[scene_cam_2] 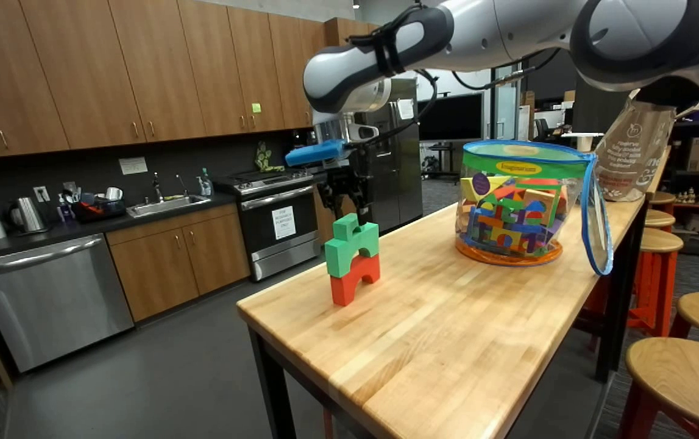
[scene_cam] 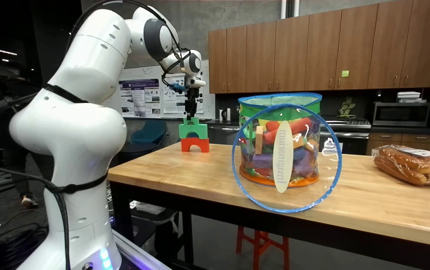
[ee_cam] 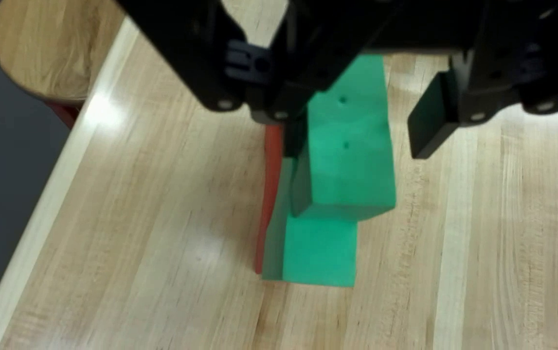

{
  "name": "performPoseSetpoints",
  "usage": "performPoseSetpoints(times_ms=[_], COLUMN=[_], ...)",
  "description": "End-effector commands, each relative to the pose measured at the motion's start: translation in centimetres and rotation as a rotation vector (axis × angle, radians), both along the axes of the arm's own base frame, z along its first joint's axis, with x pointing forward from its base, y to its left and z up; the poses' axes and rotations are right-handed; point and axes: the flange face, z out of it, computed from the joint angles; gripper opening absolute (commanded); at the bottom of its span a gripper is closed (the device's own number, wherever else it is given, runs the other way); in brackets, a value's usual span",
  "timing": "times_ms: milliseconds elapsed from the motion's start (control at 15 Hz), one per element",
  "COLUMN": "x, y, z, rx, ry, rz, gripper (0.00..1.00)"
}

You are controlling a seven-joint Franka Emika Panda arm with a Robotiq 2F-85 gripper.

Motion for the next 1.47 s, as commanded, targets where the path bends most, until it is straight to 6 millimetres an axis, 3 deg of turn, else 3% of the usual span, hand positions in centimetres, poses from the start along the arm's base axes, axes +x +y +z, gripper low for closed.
performPoseSetpoints(times_ms=[0,133,333,733,1133,1400], x=[0.0,0.0,-0.2,-1.3,-4.2,-7.0], y=[0.0,-0.1,-0.8,-4.3,-7.5,-10.4], z=[1.0,1.5,3.2,7.6,12.1,13.9], rx=[0.003,-0.001,-0.003,-0.011,-0.023,-0.02], ry=[0.01,0.005,-0.025,-0.096,-0.159,-0.18], rz=[-0.004,-0.004,-0.012,-0.044,-0.074,-0.155], gripper=[0.28,0.16,0.16,0.16,0.16,0.16])
